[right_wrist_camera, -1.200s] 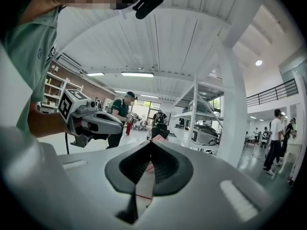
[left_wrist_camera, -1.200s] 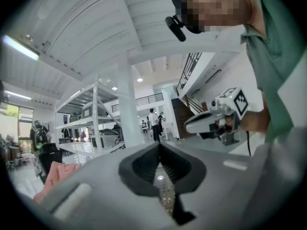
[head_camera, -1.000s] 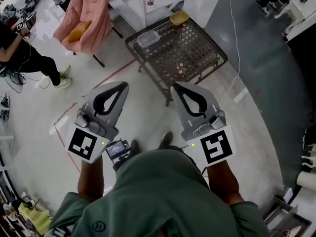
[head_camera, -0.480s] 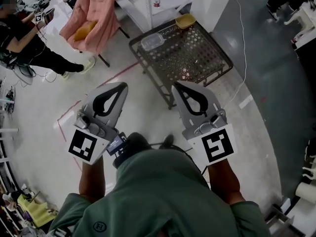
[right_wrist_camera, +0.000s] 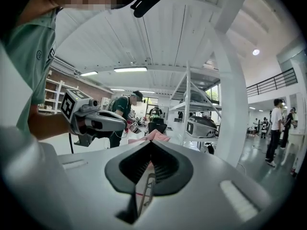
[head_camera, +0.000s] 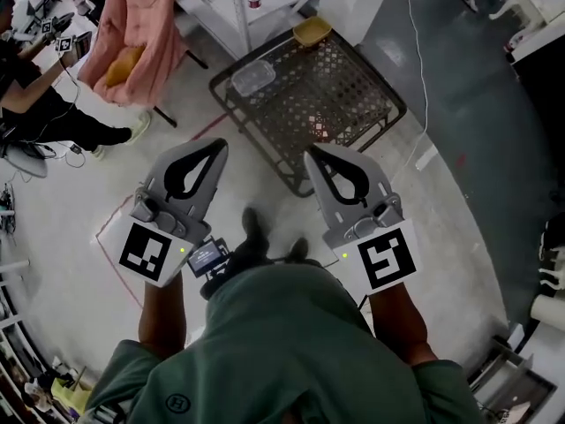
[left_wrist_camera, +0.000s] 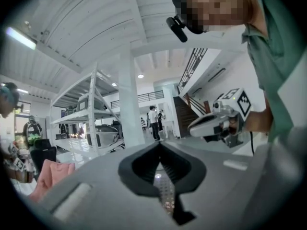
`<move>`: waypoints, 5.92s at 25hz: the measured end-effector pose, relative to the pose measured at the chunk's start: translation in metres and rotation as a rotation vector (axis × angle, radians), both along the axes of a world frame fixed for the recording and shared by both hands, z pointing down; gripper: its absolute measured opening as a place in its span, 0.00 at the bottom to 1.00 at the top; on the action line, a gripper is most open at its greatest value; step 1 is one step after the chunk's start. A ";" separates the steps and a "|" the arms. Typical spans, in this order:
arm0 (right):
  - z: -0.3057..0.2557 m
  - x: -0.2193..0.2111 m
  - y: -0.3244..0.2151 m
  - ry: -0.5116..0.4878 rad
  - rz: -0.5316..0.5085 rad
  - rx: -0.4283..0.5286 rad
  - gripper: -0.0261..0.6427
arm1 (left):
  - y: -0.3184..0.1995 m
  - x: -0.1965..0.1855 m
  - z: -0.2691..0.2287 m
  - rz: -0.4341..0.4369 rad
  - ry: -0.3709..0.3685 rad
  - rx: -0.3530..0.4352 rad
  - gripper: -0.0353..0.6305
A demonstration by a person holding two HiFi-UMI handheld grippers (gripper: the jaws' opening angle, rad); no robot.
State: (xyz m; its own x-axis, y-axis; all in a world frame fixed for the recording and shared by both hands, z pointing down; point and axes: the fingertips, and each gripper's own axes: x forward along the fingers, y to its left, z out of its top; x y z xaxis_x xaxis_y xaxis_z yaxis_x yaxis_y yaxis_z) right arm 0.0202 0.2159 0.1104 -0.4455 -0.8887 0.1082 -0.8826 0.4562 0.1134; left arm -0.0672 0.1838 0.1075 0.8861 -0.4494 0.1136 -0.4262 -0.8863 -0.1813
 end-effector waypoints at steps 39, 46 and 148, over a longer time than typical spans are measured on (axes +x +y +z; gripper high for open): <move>-0.001 0.039 -0.202 0.049 -0.052 -0.022 0.05 | -0.197 0.038 -0.001 -0.033 0.027 -0.010 0.06; 0.010 0.075 -0.234 0.027 -0.144 -0.026 0.05 | -0.219 0.075 0.003 -0.118 0.007 -0.012 0.06; 0.453 0.066 -0.553 0.137 -0.179 -0.767 0.05 | -0.515 0.016 0.481 -0.395 -0.151 -0.726 0.09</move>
